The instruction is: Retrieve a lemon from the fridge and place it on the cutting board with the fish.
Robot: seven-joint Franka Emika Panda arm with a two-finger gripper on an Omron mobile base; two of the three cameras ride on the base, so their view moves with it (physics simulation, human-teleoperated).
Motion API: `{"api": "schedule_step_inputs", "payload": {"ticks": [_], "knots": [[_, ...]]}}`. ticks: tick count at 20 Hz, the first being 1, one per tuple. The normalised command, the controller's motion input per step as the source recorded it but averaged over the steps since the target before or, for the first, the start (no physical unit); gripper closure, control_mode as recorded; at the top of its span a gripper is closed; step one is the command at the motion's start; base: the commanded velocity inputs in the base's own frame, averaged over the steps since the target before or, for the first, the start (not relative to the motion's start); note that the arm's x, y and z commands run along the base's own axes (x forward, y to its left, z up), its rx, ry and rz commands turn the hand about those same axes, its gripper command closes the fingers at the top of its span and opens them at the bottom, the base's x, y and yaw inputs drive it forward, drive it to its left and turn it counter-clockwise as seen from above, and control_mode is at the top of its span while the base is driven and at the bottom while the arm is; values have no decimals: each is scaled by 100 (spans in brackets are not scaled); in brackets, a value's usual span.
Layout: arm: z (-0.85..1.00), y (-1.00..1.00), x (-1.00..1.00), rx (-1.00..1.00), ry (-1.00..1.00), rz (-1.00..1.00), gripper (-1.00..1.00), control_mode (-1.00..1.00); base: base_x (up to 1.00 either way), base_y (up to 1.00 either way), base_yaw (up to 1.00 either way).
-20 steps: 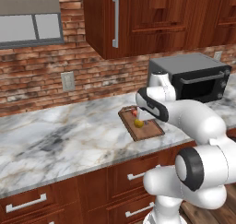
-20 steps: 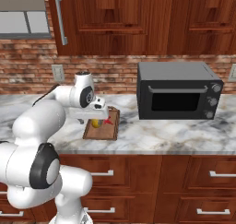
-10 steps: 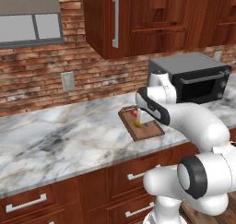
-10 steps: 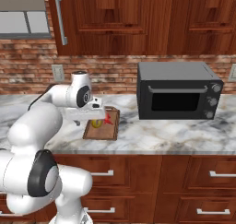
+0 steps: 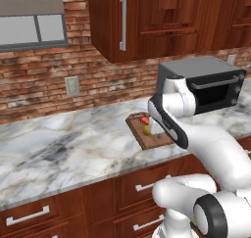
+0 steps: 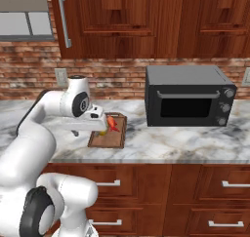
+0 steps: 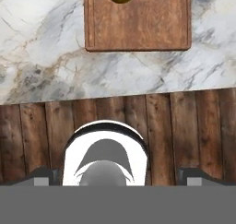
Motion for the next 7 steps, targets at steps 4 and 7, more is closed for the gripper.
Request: {"api": "schedule_step_inputs", "payload": {"ticks": [4,7], "knots": [[30,0,-13,0,5,-18,-100,-100,0,0,0],[37,1,-10,0,2,-14,-100,-100,0,0,0]]}}
